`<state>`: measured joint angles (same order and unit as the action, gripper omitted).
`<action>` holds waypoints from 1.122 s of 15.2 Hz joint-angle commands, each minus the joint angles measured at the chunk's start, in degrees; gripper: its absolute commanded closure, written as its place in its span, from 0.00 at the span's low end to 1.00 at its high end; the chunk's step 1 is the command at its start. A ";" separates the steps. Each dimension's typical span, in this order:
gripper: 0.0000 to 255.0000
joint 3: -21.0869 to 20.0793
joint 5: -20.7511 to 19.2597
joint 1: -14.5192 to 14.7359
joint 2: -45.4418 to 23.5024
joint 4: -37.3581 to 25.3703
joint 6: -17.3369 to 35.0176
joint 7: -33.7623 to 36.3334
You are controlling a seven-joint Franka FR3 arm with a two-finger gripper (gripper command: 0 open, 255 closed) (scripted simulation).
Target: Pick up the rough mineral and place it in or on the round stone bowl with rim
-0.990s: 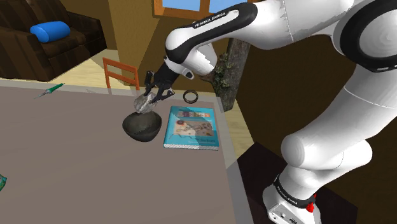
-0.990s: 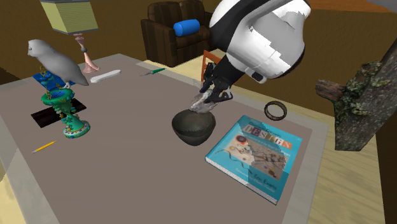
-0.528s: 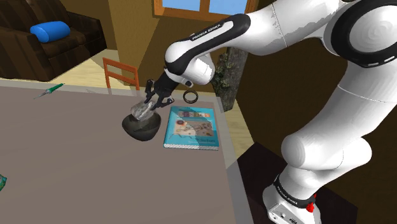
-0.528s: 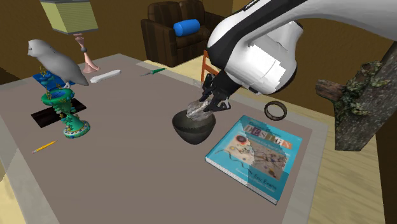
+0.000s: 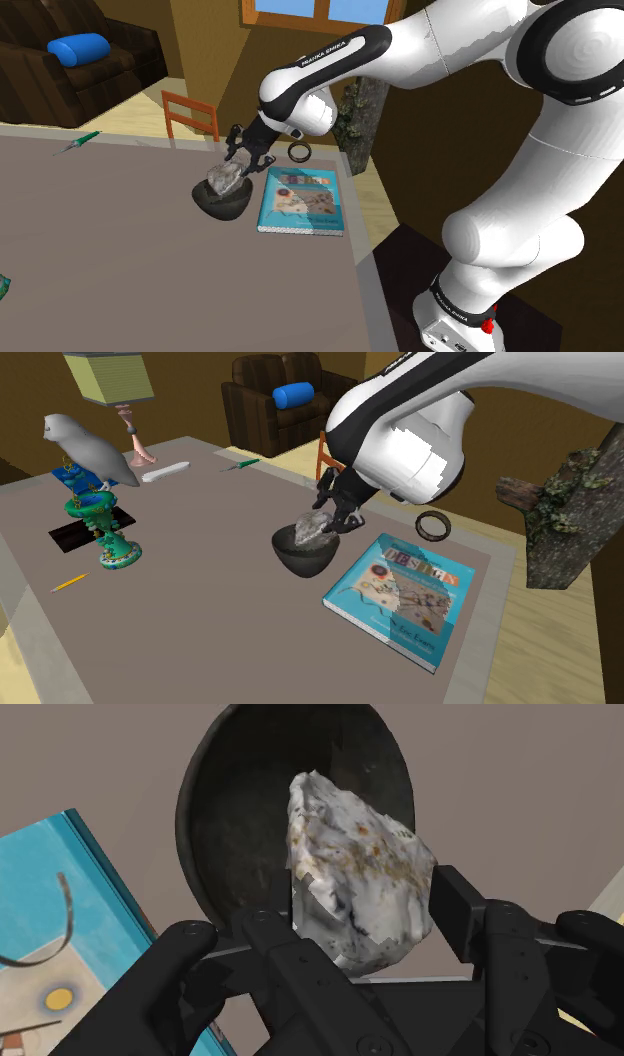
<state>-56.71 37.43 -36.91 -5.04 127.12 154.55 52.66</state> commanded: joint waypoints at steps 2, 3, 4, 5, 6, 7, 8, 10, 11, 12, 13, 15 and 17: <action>0.00 0.00 0.00 0.00 0.00 -0.01 0.01 0.00; 0.00 0.00 0.00 0.00 0.00 -0.01 0.01 0.00; 0.00 0.00 0.00 0.00 0.00 -0.01 0.01 0.00; 0.00 0.00 0.00 0.00 0.00 -0.01 0.01 0.00; 0.00 -0.38 3.22 -1.45 3.17 0.23 -2.74 -2.00; 0.00 -0.30 6.16 -2.60 6.39 0.41 -5.65 -3.78; 0.00 0.43 8.67 -3.20 9.52 0.56 -8.63 -5.25; 0.00 1.74 10.17 -2.96 11.78 0.66 -10.89 -6.10; 0.00 1.79 10.16 -2.91 11.77 0.67 -10.88 -6.10; 0.00 1.81 10.16 -2.89 11.76 0.67 -10.88 -6.09; 0.00 1.81 10.16 -2.88 11.76 0.67 -10.88 -6.09; 0.00 1.82 10.15 -2.88 11.76 0.67 -10.88 -6.09; 0.00 1.82 10.15 -2.88 11.76 0.67 -10.88 -6.09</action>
